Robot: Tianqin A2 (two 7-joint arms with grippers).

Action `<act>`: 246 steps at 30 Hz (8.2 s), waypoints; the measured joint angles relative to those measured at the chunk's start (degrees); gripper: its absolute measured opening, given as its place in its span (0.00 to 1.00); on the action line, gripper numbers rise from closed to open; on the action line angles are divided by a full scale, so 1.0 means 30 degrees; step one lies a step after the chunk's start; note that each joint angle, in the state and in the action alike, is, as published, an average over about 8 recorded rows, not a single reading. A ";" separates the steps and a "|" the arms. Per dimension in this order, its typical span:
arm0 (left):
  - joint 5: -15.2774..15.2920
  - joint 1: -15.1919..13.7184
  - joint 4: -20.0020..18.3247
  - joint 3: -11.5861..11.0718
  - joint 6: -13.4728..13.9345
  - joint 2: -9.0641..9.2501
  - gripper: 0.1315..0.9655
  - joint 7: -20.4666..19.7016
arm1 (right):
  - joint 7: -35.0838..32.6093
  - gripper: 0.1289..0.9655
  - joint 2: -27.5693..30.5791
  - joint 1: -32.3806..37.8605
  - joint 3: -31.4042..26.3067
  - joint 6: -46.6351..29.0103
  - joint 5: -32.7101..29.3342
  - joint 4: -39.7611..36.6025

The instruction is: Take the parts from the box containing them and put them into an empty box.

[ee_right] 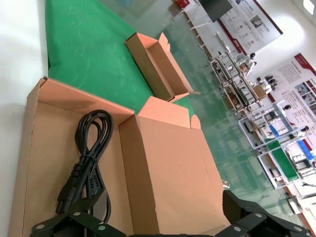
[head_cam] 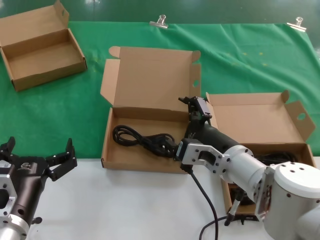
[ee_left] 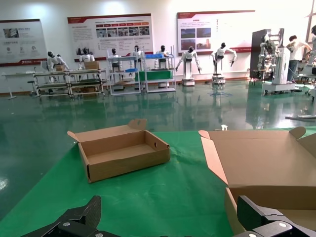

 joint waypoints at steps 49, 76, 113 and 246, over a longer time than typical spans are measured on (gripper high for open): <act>-0.0004 0.0000 0.0000 0.0000 0.0000 0.0000 1.00 0.0005 | 1.4942 1.00 -0.2366 -1.0127 1.3079 -0.3821 -1.0809 0.3165; -0.0007 0.0000 0.0000 -0.0001 0.0000 0.0000 1.00 0.0006 | 2.3691 1.00 -0.3824 -1.6053 2.0777 -0.6111 -1.7172 0.4930; -0.0006 0.0000 0.0000 -0.0001 0.0000 0.0000 1.00 0.0006 | 2.4189 1.00 -0.3908 -1.6391 2.1219 -0.6242 -1.7538 0.5031; -0.0006 0.0000 0.0000 -0.0001 0.0000 0.0000 1.00 0.0006 | 2.4188 1.00 -0.3908 -1.6391 2.1219 -0.6242 -1.7538 0.5031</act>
